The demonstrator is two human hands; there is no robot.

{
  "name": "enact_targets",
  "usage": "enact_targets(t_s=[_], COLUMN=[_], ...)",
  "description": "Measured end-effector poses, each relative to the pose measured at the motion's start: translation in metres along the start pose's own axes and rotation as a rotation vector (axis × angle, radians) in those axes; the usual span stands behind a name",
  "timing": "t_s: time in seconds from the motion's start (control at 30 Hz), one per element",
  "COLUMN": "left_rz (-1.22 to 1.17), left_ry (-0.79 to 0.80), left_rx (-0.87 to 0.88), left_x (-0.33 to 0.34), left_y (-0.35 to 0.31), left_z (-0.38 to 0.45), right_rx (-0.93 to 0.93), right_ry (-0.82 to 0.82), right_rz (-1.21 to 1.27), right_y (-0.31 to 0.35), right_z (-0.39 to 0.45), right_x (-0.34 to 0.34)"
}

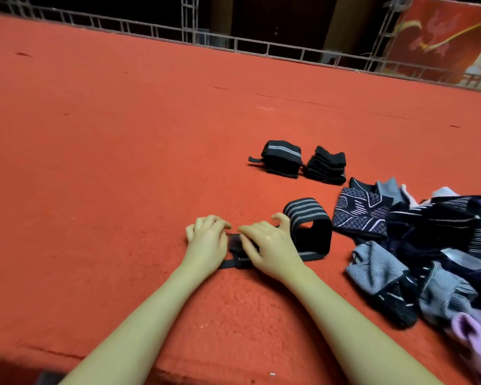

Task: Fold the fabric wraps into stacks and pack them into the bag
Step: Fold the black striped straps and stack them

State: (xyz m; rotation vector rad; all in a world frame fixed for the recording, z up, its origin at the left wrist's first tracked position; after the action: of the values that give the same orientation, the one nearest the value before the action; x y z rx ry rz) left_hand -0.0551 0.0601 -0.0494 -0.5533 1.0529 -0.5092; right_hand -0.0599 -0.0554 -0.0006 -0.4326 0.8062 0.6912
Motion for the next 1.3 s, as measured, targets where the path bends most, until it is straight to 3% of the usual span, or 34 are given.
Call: enact_targets(t_s=[0.1, 0.17, 0.23, 0.4, 0.53, 0.63, 0.73, 1.03, 1.17, 1.3], left_rz=[0.04, 0.188, 0.292, 0.455, 0.435, 0.521, 0.551, 0.424, 0.407, 0.399], left_ry=[0.147, 0.33, 0.416, 0.424, 0.463, 0.4, 0.31, 0.358, 0.519, 0.528], left_rx=[0.148, 0.222, 0.21, 0.236, 0.266, 0.365, 0.388, 0.19, 0.085, -0.046], left_x=[0.013, 0.034, 0.043, 0.051, 0.061, 0.062, 0.057, 0.08, 0.107, 0.109], left_y=[-0.025, -0.034, -0.033, -0.049, -0.061, -0.065, -0.061, -0.069, -0.066, -0.058], left_z=[-0.005, -0.015, -0.018, -0.014, -0.015, -0.006, 0.012, 0.027, 0.017, 0.017], right_rx=[-0.004, 0.095, 0.249, 0.569, 0.64, 0.649, 0.626, 0.561, 0.539, 0.598], right_ry=[-0.133, -0.183, -0.154, 0.078, 0.267, 0.391, 0.411, 0.381, 0.375, 0.246], right_rz=[-0.154, -0.233, -0.299, -0.356, -0.435, -0.471, -0.454, -0.331, -0.34, -0.356], right_y=[-0.012, -0.031, -0.061, -0.128, -0.153, -0.159, -0.157, -0.158, -0.164, -0.17], right_z=[0.001, -0.002, -0.01, -0.047, -0.066, -0.079, -0.08, -0.073, -0.072, -0.066], right_x=[-0.028, -0.042, -0.047, -0.04, -0.028, -0.022, -0.02, -0.017, -0.014, -0.023])
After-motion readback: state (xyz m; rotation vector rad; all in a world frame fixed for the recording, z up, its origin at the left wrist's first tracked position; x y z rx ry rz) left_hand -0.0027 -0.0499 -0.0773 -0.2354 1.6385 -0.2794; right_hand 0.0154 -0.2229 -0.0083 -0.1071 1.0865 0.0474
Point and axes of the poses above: each hand's wrist, its own z-axis towards the middle knuckle, its own x-axis out of the palm, y = z × x, the point moved 10 cm from there along z, towards the middle knuckle, and after that the axes turned 9 degrees about -z, right-handed, at the moved point
